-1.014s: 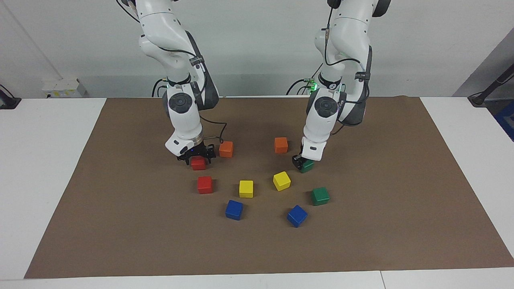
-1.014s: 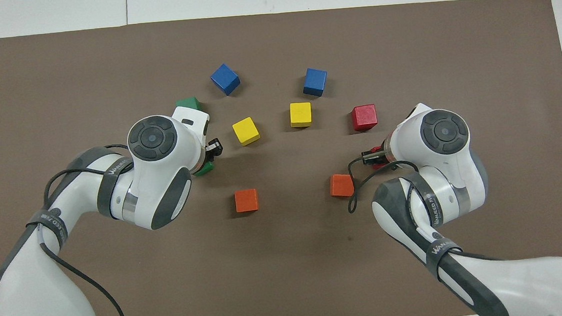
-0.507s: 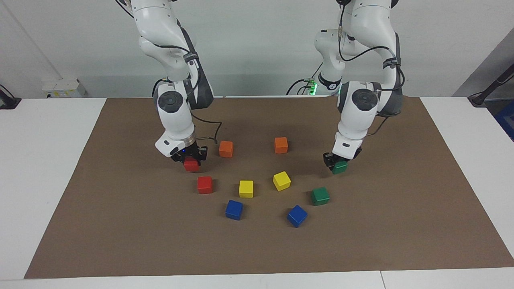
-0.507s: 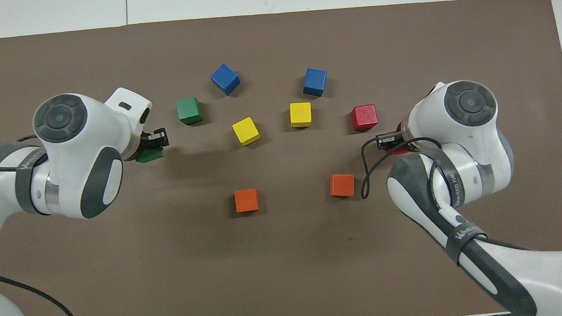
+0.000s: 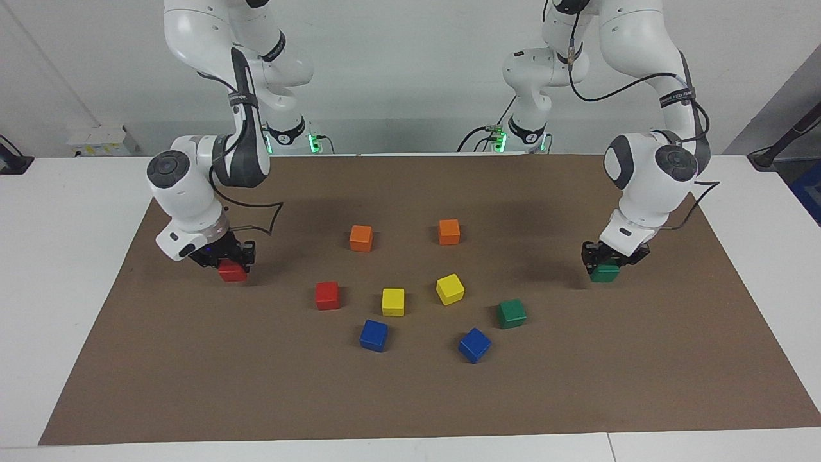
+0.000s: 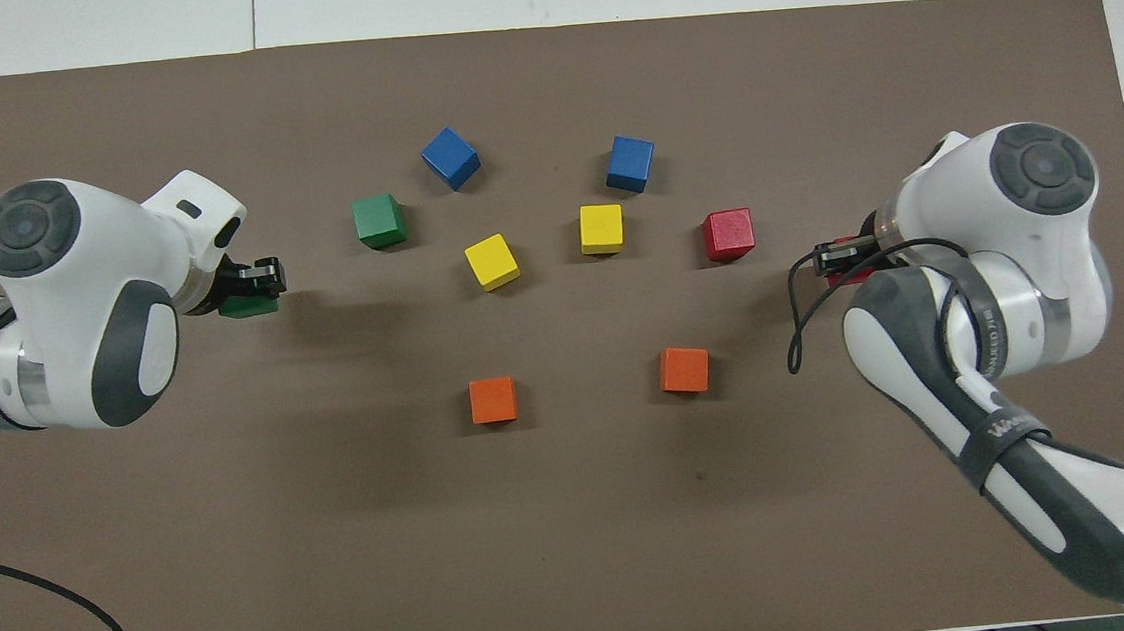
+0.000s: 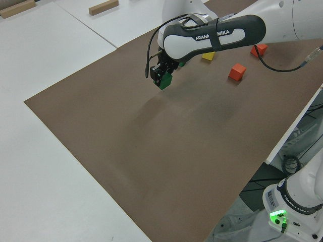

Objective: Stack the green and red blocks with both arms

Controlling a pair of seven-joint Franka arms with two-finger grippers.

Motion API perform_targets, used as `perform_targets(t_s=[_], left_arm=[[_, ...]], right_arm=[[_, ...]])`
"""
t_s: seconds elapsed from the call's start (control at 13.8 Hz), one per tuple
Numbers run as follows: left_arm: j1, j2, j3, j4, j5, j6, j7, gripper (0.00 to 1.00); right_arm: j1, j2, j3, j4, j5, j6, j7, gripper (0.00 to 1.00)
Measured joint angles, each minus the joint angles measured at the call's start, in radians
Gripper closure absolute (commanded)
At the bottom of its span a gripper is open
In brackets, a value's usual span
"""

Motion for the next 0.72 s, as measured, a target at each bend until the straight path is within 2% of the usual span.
perform_targets(t_s=[0.36, 0.72], left_arm=[[0.042, 0.058, 0.0, 0.0, 0.0, 0.044, 0.013, 1.0], [0.045, 0.073, -0.002, -0.001, -0.033, 0.049, 0.008, 1.0]], right_arm=[[0.001, 0.032, 0.005, -0.022, 0.0, 0.092, 0.0, 1.0], [-0.01, 0.057, 0.002, -0.034, 0.0, 0.138, -0.001, 1.0]])
